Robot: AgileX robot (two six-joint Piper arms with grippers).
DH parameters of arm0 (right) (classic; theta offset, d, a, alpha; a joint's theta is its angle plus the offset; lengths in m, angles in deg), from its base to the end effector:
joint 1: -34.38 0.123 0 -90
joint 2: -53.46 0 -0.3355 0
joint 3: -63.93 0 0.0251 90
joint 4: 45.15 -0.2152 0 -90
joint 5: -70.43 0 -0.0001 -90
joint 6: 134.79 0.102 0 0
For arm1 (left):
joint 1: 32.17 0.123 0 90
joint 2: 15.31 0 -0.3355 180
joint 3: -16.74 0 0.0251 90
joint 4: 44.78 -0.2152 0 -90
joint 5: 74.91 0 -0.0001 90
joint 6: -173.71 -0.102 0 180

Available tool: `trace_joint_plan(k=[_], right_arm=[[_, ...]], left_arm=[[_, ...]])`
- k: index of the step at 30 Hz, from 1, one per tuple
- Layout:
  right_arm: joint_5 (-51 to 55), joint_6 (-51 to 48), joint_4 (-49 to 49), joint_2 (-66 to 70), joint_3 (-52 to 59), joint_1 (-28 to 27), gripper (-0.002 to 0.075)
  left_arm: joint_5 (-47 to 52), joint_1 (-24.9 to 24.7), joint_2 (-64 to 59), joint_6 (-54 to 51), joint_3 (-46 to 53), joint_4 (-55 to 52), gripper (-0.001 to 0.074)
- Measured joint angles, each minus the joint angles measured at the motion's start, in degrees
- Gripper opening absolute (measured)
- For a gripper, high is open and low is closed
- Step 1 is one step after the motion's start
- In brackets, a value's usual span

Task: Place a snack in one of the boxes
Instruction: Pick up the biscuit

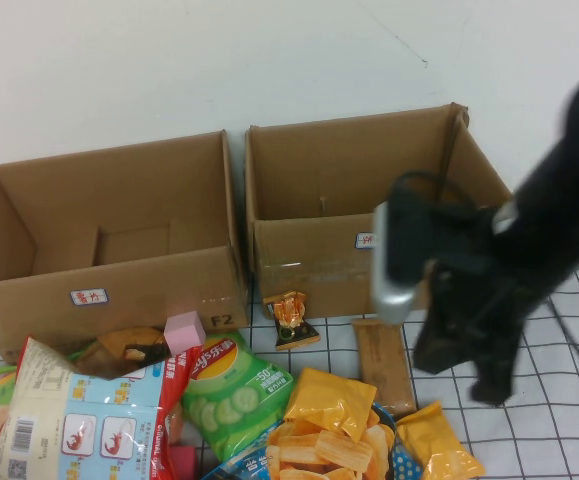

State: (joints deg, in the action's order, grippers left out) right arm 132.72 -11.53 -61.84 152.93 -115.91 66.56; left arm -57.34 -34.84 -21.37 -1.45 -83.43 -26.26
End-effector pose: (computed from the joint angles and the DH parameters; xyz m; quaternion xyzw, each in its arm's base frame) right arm 0.2433 0.1837 0.3494 -0.6512 0.7300 0.1013 0.1811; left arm -0.0222 -0.0088 0.1766 -0.1050 0.7730 -0.1729 0.6013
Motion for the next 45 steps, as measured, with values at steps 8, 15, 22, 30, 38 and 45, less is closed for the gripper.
trace_joint_plan(k=[8,15,22,30,38,45], right_arm=[[-4.91,4.02,4.30,10.50,-1.71,5.65,0.0230],[-11.64,8.75,6.64,17.89,-2.81,6.55,0.0586],[-12.68,14.01,6.93,25.34,-9.89,6.55,0.0621],[-7.89,14.93,6.47,32.19,-18.20,6.55,0.0623],[-4.65,14.93,6.40,34.17,-19.75,6.55,0.0540],[-4.50,14.93,5.48,34.17,-20.05,6.55,0.0376]], left_arm=[[0.00,0.00,0.00,0.00,0.00,0.00,-0.0003],[0.00,0.00,0.00,0.00,0.00,0.00,-0.0003],[0.03,0.00,0.00,0.00,0.00,0.10,-0.0003],[0.40,0.00,0.00,0.00,0.00,0.10,-0.0003],[1.23,0.00,0.00,0.00,0.00,0.10,-0.0003],[1.53,0.00,0.00,0.00,-0.10,0.10,-0.0003]])
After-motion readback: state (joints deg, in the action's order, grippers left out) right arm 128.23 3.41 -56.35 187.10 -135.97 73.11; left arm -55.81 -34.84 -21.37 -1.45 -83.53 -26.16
